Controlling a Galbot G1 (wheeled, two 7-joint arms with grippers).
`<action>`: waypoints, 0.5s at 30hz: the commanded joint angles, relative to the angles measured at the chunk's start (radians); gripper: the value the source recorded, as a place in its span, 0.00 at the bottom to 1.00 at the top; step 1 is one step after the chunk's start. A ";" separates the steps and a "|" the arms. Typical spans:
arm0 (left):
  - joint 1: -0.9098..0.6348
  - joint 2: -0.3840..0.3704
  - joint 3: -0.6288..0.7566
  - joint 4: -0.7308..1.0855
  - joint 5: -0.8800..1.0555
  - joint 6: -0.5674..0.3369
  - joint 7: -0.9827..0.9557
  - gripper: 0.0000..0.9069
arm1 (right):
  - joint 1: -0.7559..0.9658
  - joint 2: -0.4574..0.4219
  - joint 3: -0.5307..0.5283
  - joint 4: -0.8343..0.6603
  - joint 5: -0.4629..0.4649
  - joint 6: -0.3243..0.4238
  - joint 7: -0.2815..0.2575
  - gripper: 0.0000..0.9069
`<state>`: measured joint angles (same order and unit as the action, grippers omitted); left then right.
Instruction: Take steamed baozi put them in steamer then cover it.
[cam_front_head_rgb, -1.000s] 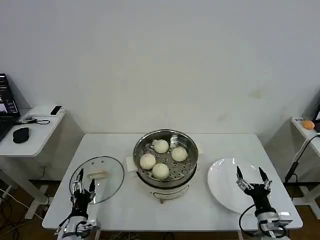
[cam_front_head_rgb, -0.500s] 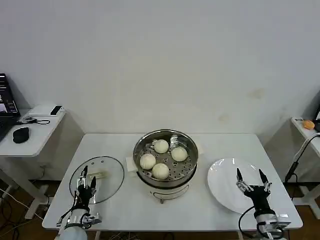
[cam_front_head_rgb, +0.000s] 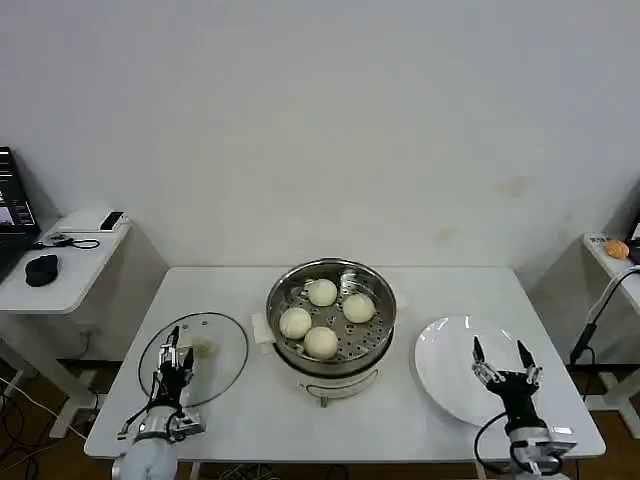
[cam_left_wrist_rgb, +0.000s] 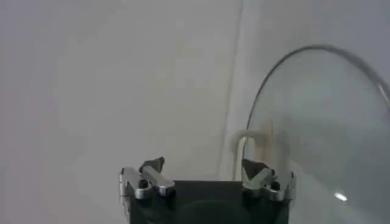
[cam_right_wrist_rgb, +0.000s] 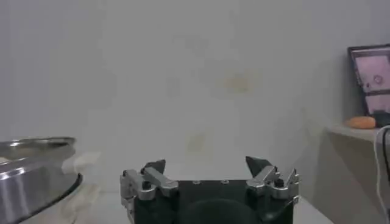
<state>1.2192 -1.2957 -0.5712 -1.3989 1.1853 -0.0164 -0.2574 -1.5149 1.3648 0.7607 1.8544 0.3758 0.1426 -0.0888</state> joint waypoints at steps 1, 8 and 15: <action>-0.055 -0.001 0.002 0.069 0.004 0.005 -0.006 1.00 | 0.010 0.005 0.000 -0.026 -0.005 0.002 -0.002 1.00; -0.085 0.000 0.006 0.074 -0.020 0.025 0.001 1.00 | 0.017 0.012 -0.002 -0.037 -0.008 0.003 -0.003 1.00; -0.109 -0.012 0.015 0.107 -0.021 0.029 0.001 1.00 | 0.011 0.021 -0.009 -0.039 -0.016 0.008 -0.004 1.00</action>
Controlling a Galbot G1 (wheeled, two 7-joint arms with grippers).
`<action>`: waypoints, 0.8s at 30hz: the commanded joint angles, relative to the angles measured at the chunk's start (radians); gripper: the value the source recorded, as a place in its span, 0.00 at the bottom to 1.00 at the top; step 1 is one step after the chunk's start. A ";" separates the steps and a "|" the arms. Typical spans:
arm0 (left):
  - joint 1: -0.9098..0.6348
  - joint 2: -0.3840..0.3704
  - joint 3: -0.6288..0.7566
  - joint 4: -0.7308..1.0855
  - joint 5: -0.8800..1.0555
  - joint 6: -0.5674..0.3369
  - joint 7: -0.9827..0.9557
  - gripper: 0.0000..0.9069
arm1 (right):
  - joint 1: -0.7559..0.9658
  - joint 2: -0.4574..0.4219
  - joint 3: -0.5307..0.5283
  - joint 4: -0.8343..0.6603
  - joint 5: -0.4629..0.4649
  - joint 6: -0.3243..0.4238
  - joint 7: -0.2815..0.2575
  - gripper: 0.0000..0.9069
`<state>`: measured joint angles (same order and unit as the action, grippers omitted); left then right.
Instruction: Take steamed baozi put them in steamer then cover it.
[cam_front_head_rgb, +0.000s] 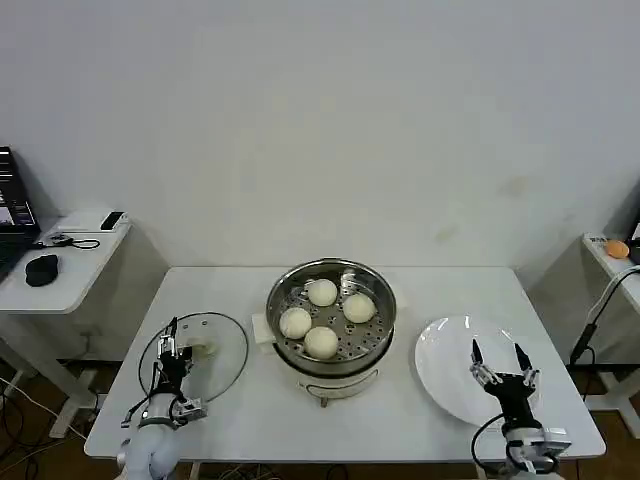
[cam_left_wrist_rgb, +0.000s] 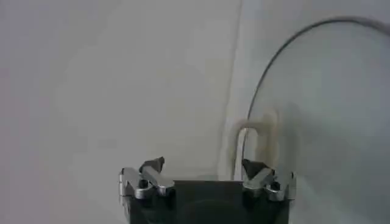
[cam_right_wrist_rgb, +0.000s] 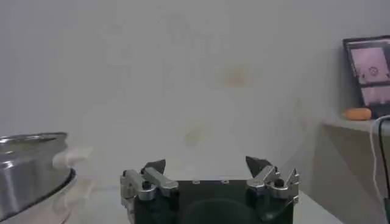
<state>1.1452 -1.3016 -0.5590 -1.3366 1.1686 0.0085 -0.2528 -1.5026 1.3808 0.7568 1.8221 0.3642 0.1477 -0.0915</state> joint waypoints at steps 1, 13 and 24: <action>-0.038 -0.009 0.003 0.047 -0.007 0.005 -0.011 1.00 | -0.002 0.006 -0.005 -0.007 -0.005 0.003 -0.002 1.00; -0.044 -0.009 0.010 0.093 -0.034 0.020 -0.036 0.00 | -0.013 0.008 -0.007 -0.001 -0.014 0.010 -0.002 1.00; -0.044 -0.009 0.008 0.093 -0.051 0.019 -0.034 0.00 | -0.015 0.011 -0.010 -0.003 -0.017 0.015 -0.001 1.00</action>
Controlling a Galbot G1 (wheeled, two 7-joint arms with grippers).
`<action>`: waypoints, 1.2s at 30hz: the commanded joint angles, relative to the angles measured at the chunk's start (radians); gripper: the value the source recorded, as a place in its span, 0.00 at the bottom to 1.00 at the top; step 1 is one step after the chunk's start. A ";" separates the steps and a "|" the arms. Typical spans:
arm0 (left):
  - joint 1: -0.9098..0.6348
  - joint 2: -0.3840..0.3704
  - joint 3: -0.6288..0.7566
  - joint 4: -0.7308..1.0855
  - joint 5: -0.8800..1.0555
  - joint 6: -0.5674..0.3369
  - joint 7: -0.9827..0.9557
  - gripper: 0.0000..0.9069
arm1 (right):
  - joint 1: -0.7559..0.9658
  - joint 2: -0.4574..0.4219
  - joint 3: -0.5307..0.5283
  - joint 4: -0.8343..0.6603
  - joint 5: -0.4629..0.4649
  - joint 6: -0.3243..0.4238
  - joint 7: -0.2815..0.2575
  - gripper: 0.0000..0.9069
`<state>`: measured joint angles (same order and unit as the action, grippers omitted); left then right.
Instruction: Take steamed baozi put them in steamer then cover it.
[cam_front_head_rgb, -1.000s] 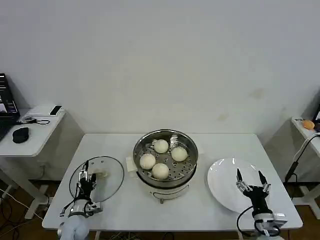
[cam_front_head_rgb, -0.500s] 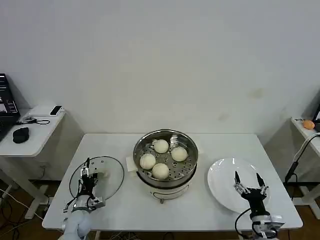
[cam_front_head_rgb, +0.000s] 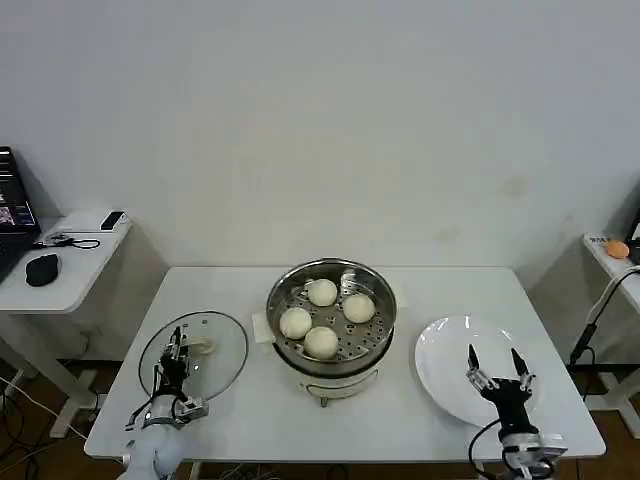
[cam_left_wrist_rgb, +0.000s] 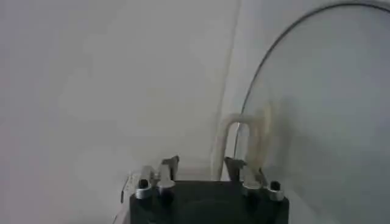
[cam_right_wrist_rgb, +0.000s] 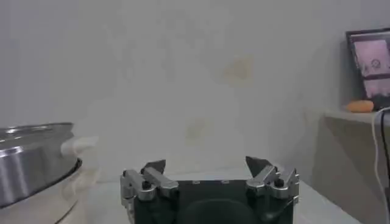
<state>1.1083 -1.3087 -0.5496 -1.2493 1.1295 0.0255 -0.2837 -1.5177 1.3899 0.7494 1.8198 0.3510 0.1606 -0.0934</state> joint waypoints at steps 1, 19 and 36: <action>-0.007 -0.001 -0.001 0.004 -0.014 0.002 -0.002 0.00 | 0.000 0.001 -0.003 0.000 -0.004 0.002 0.001 1.00; 0.065 0.047 -0.013 -0.233 -0.025 -0.001 0.029 0.00 | 0.005 0.000 -0.005 0.002 -0.002 0.005 0.003 1.00; 0.125 0.226 -0.038 -0.650 0.103 0.092 0.297 0.00 | 0.032 -0.003 -0.005 -0.009 0.007 0.006 0.011 1.00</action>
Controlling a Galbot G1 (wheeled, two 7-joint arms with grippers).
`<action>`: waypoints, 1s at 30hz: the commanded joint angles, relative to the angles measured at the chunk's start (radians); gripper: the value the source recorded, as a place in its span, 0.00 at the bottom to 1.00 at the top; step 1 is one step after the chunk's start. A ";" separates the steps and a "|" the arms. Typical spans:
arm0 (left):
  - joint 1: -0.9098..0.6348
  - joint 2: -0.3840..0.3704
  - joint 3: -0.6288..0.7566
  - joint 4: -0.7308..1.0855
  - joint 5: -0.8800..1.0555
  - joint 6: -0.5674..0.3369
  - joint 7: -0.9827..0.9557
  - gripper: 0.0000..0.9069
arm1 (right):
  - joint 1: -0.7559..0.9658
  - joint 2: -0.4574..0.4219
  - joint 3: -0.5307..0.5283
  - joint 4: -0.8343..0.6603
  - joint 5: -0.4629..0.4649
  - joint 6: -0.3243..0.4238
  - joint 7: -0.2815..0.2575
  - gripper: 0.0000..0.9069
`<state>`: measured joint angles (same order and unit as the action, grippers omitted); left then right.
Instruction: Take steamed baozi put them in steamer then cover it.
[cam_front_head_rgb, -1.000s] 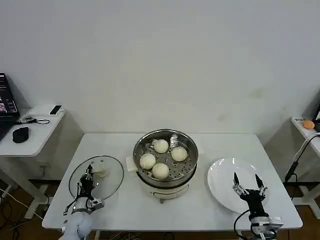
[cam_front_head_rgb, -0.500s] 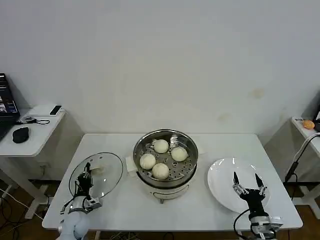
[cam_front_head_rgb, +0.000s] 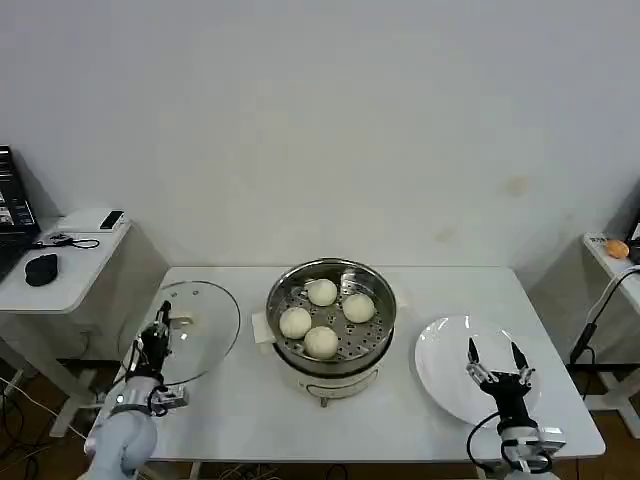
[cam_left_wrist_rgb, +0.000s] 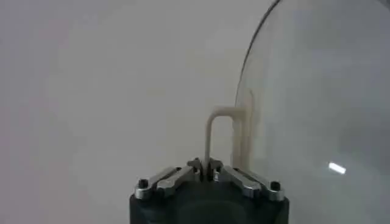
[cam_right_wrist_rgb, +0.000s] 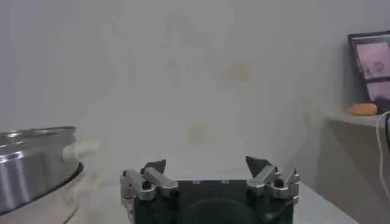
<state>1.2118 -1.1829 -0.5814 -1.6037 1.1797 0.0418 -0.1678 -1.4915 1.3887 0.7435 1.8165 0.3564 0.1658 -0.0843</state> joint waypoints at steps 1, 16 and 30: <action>0.017 0.109 -0.004 -0.329 0.055 0.094 0.205 0.00 | 0.007 -0.002 0.001 -0.006 0.002 0.001 0.002 1.00; -0.043 -0.011 0.221 -0.392 0.119 0.303 0.377 0.00 | 0.010 -0.006 0.005 -0.001 0.001 -0.004 0.004 1.00; -0.100 -0.118 0.419 -0.418 0.187 0.505 0.441 0.00 | 0.007 0.001 0.017 0.016 -0.011 -0.011 0.004 1.00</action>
<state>1.1403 -1.2302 -0.2861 -1.9931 1.3251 0.4329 0.1918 -1.4841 1.3806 0.7618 1.8296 0.3551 0.1571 -0.0796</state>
